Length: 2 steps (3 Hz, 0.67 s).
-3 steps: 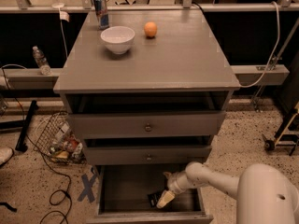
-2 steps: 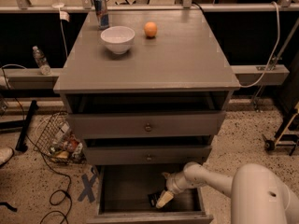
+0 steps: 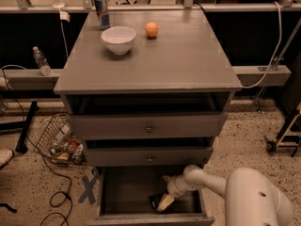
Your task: Pick rxbar chocolate from bottom drawer and place on counter
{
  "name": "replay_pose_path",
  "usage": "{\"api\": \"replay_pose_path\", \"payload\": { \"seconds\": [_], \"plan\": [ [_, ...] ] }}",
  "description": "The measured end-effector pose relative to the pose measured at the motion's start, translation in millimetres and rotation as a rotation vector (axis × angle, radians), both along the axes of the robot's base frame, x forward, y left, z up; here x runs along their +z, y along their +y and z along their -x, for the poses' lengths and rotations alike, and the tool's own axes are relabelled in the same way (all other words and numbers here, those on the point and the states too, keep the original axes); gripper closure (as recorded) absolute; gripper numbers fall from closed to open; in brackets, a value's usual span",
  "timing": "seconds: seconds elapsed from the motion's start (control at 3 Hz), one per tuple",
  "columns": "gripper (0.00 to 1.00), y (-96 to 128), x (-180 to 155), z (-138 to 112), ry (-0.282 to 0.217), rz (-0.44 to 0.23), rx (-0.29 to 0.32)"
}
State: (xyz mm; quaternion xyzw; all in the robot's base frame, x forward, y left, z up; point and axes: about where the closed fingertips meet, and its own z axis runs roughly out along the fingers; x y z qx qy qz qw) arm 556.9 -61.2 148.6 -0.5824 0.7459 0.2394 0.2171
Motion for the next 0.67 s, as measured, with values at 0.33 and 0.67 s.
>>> {"api": "replay_pose_path", "payload": {
  "seconds": [0.33, 0.67],
  "plan": [
    [0.00, 2.2, -15.4, 2.4, 0.008, 0.007, 0.016],
    [0.00, 7.2, -28.2, 6.0, -0.002, 0.013, 0.029]
  ]
}}
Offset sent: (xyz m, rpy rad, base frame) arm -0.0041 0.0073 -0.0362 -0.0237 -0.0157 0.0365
